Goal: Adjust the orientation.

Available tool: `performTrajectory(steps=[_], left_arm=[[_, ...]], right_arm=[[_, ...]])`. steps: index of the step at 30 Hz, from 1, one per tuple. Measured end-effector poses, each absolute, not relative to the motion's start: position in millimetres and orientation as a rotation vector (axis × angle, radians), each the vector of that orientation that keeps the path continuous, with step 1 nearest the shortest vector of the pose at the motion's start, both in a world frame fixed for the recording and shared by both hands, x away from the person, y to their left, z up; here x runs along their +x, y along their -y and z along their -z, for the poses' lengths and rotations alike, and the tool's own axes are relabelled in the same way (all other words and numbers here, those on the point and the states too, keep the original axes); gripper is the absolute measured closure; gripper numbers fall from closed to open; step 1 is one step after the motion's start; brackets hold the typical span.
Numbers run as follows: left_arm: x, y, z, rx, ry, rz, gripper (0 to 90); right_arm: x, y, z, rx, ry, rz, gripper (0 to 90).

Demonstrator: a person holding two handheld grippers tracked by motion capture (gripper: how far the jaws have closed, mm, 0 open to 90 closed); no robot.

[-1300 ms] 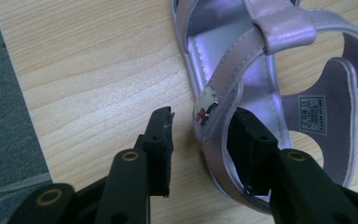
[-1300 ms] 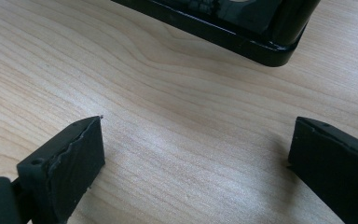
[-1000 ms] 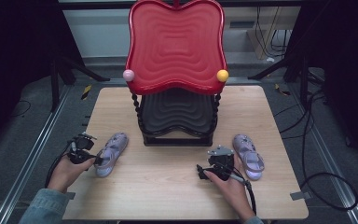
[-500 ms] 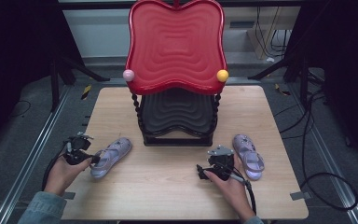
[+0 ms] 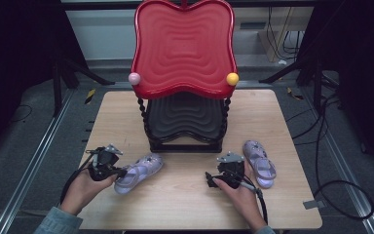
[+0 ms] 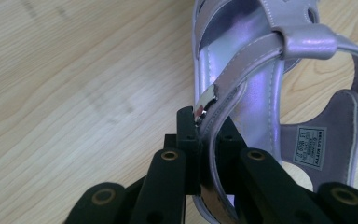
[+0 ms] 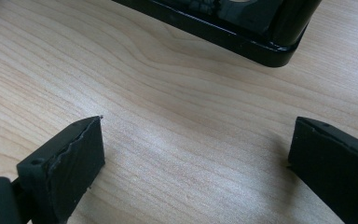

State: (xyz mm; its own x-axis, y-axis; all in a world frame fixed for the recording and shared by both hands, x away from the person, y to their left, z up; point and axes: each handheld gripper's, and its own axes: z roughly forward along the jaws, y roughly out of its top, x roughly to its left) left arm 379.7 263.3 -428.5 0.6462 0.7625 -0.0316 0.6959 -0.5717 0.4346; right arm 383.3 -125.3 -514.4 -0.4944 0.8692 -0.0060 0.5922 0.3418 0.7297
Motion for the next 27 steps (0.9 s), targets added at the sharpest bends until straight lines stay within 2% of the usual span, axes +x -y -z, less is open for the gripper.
performTrajectory(steps=[8, 20, 24, 26, 27], left_arm=[[388.1, -241.5, 440.7, 2.513, -1.116, -0.218, 83.8], [389.8, -236.6, 444.4, 2.551, -1.09, -0.211, 82.3], [387.9, -237.5, 445.5, 2.54, -1.096, -0.211, 78.3], [386.5, -238.9, 442.5, 2.528, -1.1, -0.234, 71.0], [385.5, -239.6, 440.4, 2.51, -1.103, -0.239, 70.4]], right_arm=[[383.3, 125.3, 514.4, 1.285, -2.217, -0.956, 3.8], [383.4, 125.3, 514.4, 1.284, -2.218, -0.956, 3.8], [383.4, 125.4, 514.4, 1.282, -2.218, -0.956, 3.8], [383.4, 125.5, 514.4, 1.282, -2.218, -0.956, 3.8], [383.4, 125.4, 514.4, 1.282, -2.218, -0.956, 3.8]])
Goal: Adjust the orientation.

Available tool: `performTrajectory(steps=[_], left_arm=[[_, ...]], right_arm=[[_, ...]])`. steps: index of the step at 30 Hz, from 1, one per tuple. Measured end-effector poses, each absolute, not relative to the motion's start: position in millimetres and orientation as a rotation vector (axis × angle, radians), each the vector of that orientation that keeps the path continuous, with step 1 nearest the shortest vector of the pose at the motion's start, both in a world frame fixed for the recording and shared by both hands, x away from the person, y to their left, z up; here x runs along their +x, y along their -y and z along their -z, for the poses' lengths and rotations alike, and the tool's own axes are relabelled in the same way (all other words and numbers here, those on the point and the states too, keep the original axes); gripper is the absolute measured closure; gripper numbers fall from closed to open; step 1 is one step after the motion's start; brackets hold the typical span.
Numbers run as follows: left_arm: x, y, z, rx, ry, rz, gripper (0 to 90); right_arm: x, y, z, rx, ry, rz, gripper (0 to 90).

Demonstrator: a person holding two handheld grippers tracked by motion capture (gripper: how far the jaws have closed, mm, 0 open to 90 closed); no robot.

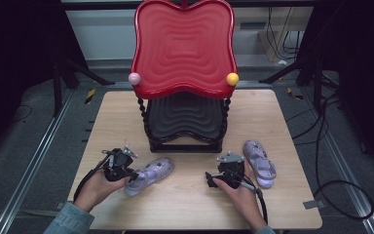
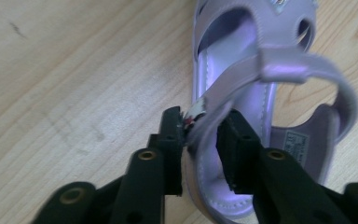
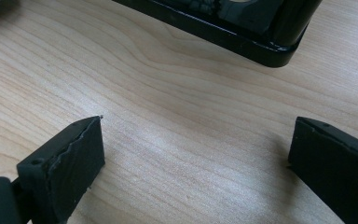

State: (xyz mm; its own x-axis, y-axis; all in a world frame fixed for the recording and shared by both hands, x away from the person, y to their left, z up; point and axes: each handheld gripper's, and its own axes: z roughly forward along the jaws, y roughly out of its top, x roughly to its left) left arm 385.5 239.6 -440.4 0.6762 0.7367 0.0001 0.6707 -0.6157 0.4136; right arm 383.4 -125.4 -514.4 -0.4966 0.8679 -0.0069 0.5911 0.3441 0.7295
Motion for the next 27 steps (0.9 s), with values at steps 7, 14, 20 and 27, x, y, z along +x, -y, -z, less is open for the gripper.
performTrajectory(steps=[7, 14, 20, 27], left_arm=[[374.2, -241.6, 410.7, 2.44, -1.076, -0.356, 53.1], [359.1, -236.6, 392.4, 2.432, -1.036, -0.385, 43.9], [347.4, -226.7, 389.5, 2.463, -0.979, -0.349, 48.2], [342.4, -212.4, 403.8, 2.551, -0.923, -0.324, 50.0]], right_arm=[[383.4, 125.3, 514.4, 1.284, -2.218, -0.956, 3.8], [383.4, 125.3, 514.4, 1.284, -2.218, -0.956, 3.8], [383.4, 125.3, 514.4, 1.284, -2.218, -0.956, 3.8], [383.4, 125.4, 514.4, 1.284, -2.218, -0.956, 3.8]])
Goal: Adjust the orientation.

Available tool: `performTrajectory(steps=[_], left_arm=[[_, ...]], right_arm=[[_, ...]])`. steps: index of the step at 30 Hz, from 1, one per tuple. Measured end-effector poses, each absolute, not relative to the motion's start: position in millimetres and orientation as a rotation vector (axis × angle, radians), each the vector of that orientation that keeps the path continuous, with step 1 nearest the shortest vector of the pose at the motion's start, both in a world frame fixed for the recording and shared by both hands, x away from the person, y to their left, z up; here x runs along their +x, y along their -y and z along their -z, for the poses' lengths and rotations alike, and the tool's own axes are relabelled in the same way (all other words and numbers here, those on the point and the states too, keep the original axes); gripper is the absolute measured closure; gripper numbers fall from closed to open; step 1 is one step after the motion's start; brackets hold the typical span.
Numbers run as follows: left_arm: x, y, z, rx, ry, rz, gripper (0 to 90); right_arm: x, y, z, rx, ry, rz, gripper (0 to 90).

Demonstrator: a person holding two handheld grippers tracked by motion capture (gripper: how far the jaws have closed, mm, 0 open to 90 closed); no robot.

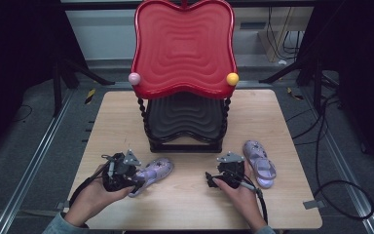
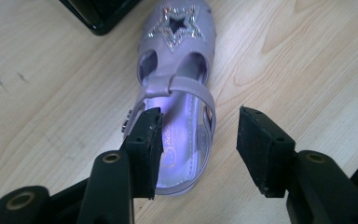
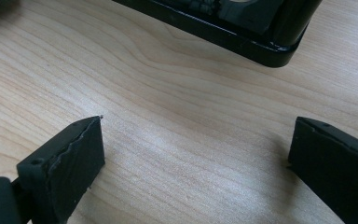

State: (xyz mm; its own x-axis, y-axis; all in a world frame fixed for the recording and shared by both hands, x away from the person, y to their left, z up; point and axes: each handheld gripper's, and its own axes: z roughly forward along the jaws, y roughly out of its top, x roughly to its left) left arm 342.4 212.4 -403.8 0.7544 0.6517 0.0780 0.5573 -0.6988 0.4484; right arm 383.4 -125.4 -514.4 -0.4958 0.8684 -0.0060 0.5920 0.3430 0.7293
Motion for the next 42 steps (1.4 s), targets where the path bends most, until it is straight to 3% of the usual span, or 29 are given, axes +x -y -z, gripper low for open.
performTrajectory(steps=[12, 33, 42], left_arm=[[348.9, -206.6, 439.0, 2.644, -0.936, -0.252, 59.0], [359.0, -204.4, 452.1, 2.679, -0.941, -0.18, 85.0], [363.8, -213.9, 446.2, 2.612, -0.961, -0.117, 86.5]], right_arm=[[383.4, 125.3, 514.4, 1.284, -2.218, -0.956, 3.8], [383.5, 125.4, 514.4, 1.283, -2.219, -0.956, 3.8], [383.6, 125.4, 514.5, 1.282, -2.219, -0.958, 3.8]])
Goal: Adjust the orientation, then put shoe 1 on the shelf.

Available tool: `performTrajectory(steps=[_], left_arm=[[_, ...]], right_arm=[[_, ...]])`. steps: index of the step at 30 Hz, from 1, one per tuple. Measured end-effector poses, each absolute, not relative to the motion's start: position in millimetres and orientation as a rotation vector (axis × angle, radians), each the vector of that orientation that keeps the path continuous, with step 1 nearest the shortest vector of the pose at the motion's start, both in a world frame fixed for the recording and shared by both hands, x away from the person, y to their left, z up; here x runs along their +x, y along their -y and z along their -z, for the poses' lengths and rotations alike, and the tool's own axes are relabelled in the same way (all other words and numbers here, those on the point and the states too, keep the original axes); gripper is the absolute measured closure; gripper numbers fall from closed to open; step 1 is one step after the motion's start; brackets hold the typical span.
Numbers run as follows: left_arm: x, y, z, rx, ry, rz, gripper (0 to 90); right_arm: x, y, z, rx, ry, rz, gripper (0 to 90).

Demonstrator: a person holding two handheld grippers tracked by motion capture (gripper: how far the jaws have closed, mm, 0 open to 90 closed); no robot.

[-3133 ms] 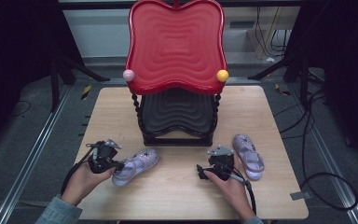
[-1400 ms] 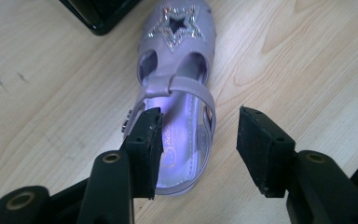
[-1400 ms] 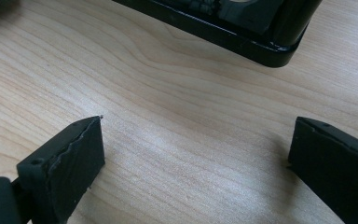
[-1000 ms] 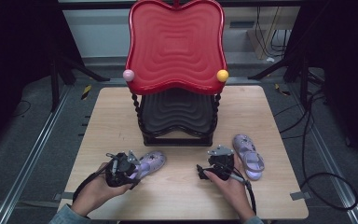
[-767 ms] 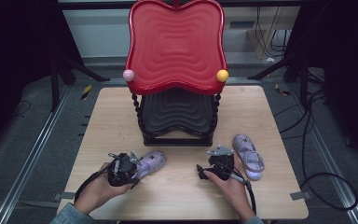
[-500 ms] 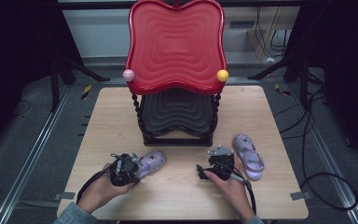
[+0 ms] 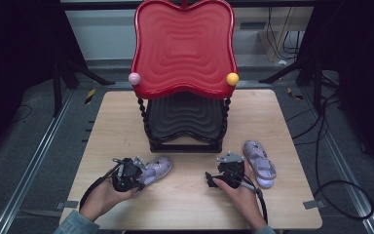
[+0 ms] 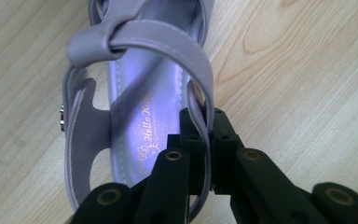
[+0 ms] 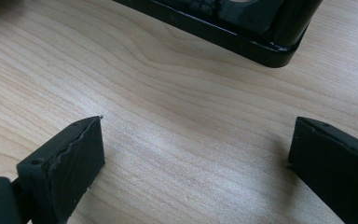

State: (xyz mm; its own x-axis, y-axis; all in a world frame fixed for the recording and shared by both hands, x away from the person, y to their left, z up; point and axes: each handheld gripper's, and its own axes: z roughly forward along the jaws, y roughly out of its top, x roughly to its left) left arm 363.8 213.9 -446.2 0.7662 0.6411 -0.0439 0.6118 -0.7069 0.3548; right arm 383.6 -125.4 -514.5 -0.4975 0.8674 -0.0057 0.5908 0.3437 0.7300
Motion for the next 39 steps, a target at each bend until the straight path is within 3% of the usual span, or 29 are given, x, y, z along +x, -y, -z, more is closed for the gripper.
performTrajectory(steps=[18, 39], left_arm=[[364.6, -225.6, 421.2, 2.269, -0.888, 0.085, 86.6], [368.3, -192.2, 386.7, 2.055, -0.835, 0.061, 86.4]], right_arm=[[383.7, 125.4, 514.4, 1.282, -2.219, -0.956, 3.8], [383.7, 125.5, 514.4, 1.281, -2.22, -0.956, 3.8]])
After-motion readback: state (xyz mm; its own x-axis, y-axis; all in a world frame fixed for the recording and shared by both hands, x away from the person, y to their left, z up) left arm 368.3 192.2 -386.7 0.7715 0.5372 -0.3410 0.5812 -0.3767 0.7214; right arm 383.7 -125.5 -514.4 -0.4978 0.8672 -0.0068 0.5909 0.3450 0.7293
